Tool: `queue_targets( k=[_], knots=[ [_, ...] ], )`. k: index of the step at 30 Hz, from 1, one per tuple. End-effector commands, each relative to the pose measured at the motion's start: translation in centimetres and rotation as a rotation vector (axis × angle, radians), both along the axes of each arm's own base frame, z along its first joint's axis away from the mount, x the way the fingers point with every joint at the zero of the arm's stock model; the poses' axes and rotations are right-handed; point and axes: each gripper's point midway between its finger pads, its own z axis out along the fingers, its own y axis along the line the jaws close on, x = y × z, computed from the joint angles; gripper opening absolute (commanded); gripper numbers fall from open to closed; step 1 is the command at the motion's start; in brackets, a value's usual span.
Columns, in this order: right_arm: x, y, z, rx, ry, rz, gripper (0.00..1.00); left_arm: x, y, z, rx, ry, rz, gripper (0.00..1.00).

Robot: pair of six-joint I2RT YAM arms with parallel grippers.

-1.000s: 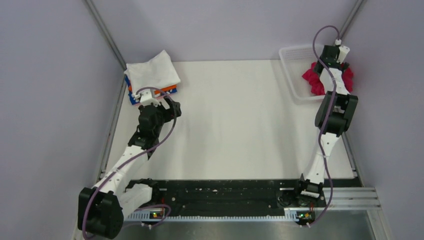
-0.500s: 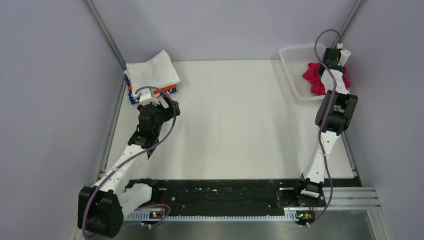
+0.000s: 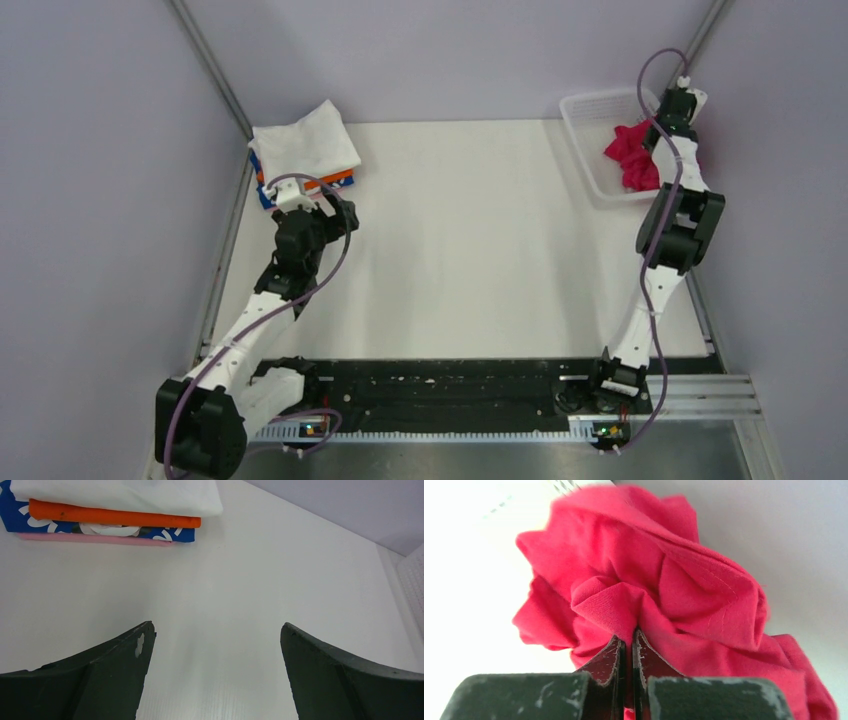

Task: Fold and stack the t-shirts
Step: Grab crumpled tshirt from bin with the right arm, then move the tshirt to the center of the board

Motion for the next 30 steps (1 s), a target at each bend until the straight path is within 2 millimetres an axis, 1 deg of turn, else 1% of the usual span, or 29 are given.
queue_targets(
  k=[1,4,7,8,11,13,17,21,23,24,25,26,27,30],
  knots=[
    [0.3,0.9,15.3,-0.066,-0.313,0.07,0.0,0.3,0.2,2.3,-0.015,-0.065,0.014,0.99],
    [-0.4,2.3,19.6,-0.089,-0.398,0.12,0.0,0.3,0.1,2.2,-0.017,-0.067,0.01,0.99],
    [-1.2,4.7,23.7,-0.104,-0.481,0.189,0.0,0.4,0.0,2.3,-0.02,-0.069,0.007,0.99],
    [-1.8,5.7,25.5,-0.11,-0.517,0.219,0.0,0.4,0.0,2.2,-0.02,-0.068,0.006,0.99],
    [-2.9,8.8,29.2,-0.122,-0.6,0.299,0.0,0.4,-0.1,2.2,-0.023,-0.067,0.0,0.99],
    [-3.4,11.3,31.1,-0.115,-0.631,0.367,0.0,0.4,-0.1,2.2,-0.024,-0.066,0.0,0.99],
    [-5.0,17.3,34.8,-0.084,-0.706,0.543,0.0,0.3,-0.2,2.2,-0.027,-0.066,-0.005,0.99],
    [-7.4,23.1,38.0,-0.056,-0.781,0.718,0.0,0.2,-0.3,2.1,-0.029,-0.065,-0.009,0.99],
    [-8.7,26.1,39.1,-0.019,-0.795,0.823,0.0,0.2,-0.3,2.2,-0.032,-0.066,-0.011,0.99],
    [-9.4,28.0,39.5,0.011,-0.8,0.886,0.0,0.2,-0.4,2.2,-0.034,-0.066,-0.013,0.99],
    [-10.1,29.2,39.8,0.038,-0.804,0.942,0.0,0.2,-0.4,2.2,-0.036,-0.066,-0.015,0.99],
    [-11.0,31.5,39.9,0.074,-0.806,1.016,0.0,0.2,-0.4,2.2,-0.035,-0.067,-0.016,0.99],
    [-12.0,33.2,40.1,0.103,-0.809,1.083,0.0,0.2,-0.5,2.2,-0.038,-0.066,-0.017,0.99],
    [-15.2,37.6,40.4,0.182,-0.81,1.259,0.0,0.1,-0.5,2.2,-0.04,-0.066,-0.02,0.99]
  ],
)
